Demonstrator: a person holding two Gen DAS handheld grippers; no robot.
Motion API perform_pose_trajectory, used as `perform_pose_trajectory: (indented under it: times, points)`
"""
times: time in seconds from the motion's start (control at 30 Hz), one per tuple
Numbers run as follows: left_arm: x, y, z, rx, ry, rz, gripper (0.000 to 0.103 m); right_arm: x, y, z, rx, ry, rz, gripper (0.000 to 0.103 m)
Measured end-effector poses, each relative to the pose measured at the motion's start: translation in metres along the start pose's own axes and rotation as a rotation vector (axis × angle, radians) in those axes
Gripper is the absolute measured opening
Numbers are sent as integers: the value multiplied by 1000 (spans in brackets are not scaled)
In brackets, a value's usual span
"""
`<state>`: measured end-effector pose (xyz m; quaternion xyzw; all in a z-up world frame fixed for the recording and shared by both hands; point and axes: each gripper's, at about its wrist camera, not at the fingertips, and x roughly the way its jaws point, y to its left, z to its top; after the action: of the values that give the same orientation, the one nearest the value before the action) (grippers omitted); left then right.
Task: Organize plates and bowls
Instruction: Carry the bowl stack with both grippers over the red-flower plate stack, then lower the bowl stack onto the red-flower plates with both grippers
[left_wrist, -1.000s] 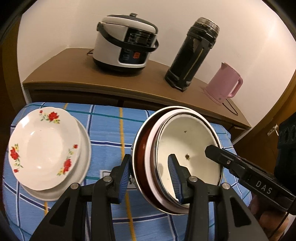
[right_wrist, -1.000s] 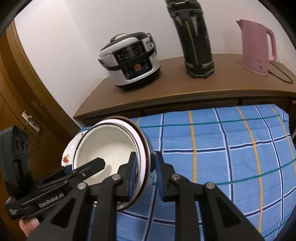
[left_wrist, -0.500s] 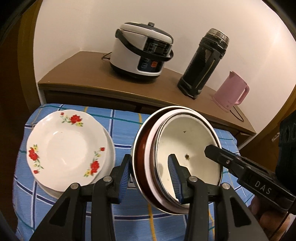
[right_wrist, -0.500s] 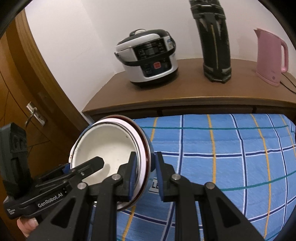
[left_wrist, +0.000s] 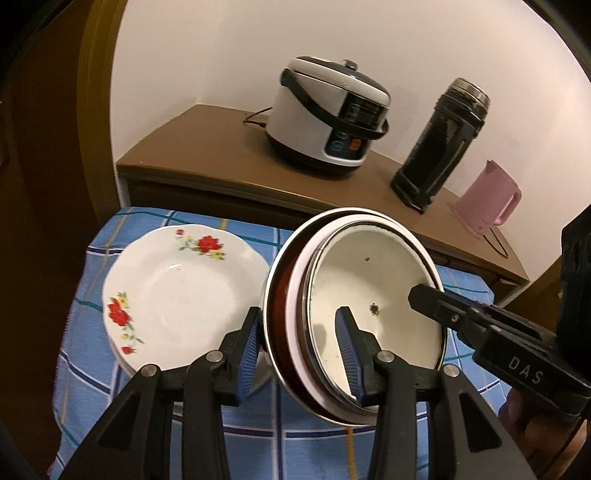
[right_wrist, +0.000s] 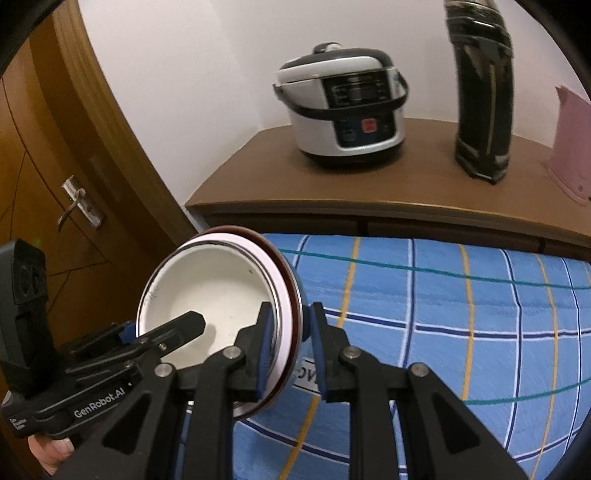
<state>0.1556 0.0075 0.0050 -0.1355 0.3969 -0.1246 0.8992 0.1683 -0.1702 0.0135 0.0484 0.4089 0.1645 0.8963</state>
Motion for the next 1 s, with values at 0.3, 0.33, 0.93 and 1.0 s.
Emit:
perform_pose_trajectory:
  times: [0.3, 0.33, 0.93, 1.0]
  points:
    - [-3, 31, 6, -37, -12, 40, 43, 25, 25, 10, -41, 31, 24, 20]
    - [-3, 34, 7, -41, -14, 45, 43, 28, 29, 10, -46, 35, 26, 20]
    - [4, 81, 10, -92, 3, 100, 43, 78, 64, 15, -97, 104, 42, 20]
    - [6, 85, 10, -97, 8, 104, 43, 83, 66, 15, -99, 111, 42, 20]
